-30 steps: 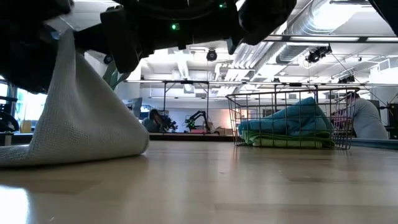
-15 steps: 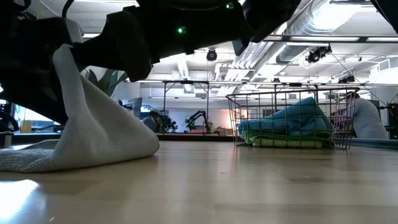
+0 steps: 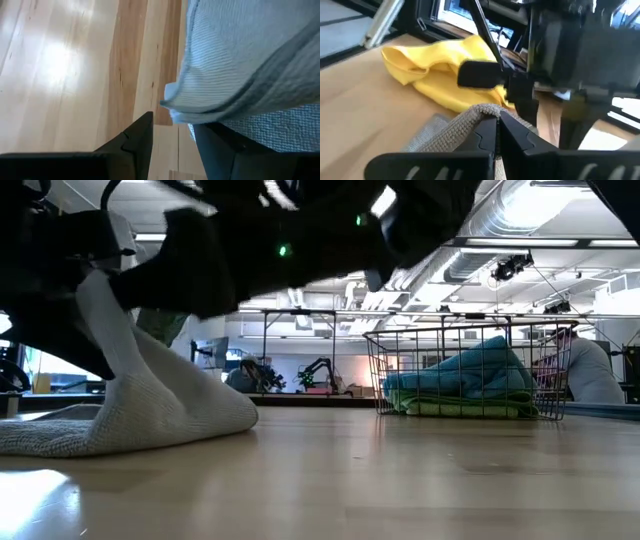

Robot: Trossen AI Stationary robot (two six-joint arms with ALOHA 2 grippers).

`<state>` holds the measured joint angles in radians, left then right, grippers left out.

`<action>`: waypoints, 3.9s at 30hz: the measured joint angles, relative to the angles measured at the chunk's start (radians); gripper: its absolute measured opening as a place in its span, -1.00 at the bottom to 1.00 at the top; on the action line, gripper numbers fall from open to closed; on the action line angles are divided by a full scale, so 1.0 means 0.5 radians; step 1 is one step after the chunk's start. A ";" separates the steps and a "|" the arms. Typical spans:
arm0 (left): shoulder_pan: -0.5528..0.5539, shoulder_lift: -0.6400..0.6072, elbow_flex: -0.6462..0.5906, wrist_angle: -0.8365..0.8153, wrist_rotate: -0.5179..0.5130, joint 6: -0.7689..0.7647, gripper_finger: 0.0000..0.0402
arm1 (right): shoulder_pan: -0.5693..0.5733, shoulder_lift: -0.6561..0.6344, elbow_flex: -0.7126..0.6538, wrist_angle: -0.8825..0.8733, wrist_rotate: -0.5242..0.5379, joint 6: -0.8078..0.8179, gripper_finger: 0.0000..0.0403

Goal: Fold microfiber towels
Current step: Fold the gray microfiber towel, then put the folded gray microfiber towel into the wire basket

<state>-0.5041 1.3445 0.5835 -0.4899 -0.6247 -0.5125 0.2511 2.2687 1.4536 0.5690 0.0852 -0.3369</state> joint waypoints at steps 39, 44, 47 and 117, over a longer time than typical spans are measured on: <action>-0.005 -0.049 0.059 -0.246 0.358 -0.026 -0.35 | 0.120 -0.240 0.002 -0.876 0.218 1.109 -0.12; -0.023 -0.075 0.188 -0.216 0.333 -0.006 -0.35 | 0.119 -0.181 0.000 -0.944 0.042 1.392 -0.12; -0.052 -0.075 0.236 -0.198 0.324 0.022 -0.35 | 0.119 -0.123 0.000 -0.936 0.126 1.360 -0.12; -0.043 -0.072 0.289 0.451 0.180 0.472 -0.35 | 0.493 -0.168 -0.052 -1.809 0.887 1.524 -0.15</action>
<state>-0.5255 1.3083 0.7280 -0.2646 -0.5346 -0.2764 0.4974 2.1845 1.4277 -0.3354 0.5287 0.4249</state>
